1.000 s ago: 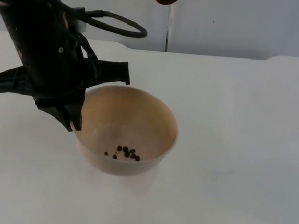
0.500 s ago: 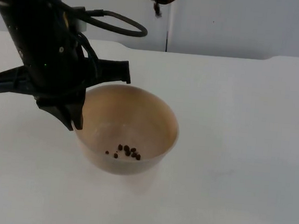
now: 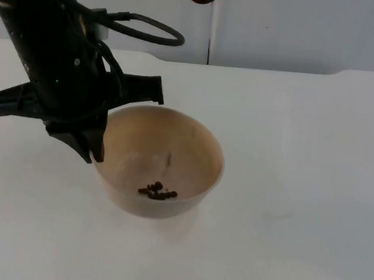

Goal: Pick up the bowl with the left hand and pour the coffee beans from the cup into the bowl with the right hand.

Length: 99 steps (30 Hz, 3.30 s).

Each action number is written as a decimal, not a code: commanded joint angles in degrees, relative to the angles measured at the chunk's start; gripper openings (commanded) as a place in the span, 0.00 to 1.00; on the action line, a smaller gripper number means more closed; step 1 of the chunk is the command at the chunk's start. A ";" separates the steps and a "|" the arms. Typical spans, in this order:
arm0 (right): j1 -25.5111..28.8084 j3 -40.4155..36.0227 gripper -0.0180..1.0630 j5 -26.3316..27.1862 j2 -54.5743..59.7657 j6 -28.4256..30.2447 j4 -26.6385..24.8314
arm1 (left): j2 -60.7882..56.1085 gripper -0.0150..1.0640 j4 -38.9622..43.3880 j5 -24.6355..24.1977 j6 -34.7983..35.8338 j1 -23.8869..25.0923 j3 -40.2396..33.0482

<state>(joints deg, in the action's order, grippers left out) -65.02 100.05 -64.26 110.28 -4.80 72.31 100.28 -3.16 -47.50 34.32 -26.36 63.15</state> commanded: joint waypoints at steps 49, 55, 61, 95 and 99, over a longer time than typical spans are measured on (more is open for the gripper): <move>7.96 0.40 0.02 0.83 -2.22 -0.39 -23.29 | -0.23 0.06 -0.49 0.45 0.26 -0.25 -0.06; 12.11 0.40 0.02 2.57 -2.63 2.28 -33.85 | -0.23 0.06 -0.49 0.45 0.26 -0.25 -0.06; 15.55 0.40 0.02 4.50 -2.63 3.08 -42.06 | -0.23 0.06 -0.49 0.79 0.26 -0.25 -0.06; 31.04 0.05 0.02 9.87 -2.53 5.70 -62.32 | -0.23 0.06 7.65 0.99 -3.29 -0.25 -0.06; 33.10 -2.72 0.02 13.27 -2.53 4.80 -62.32 | -0.23 0.06 7.25 2.67 -4.68 -0.25 -0.06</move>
<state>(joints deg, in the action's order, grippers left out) -32.76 98.34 -52.59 108.30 0.00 10.65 100.28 3.93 -45.95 30.38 -26.36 63.15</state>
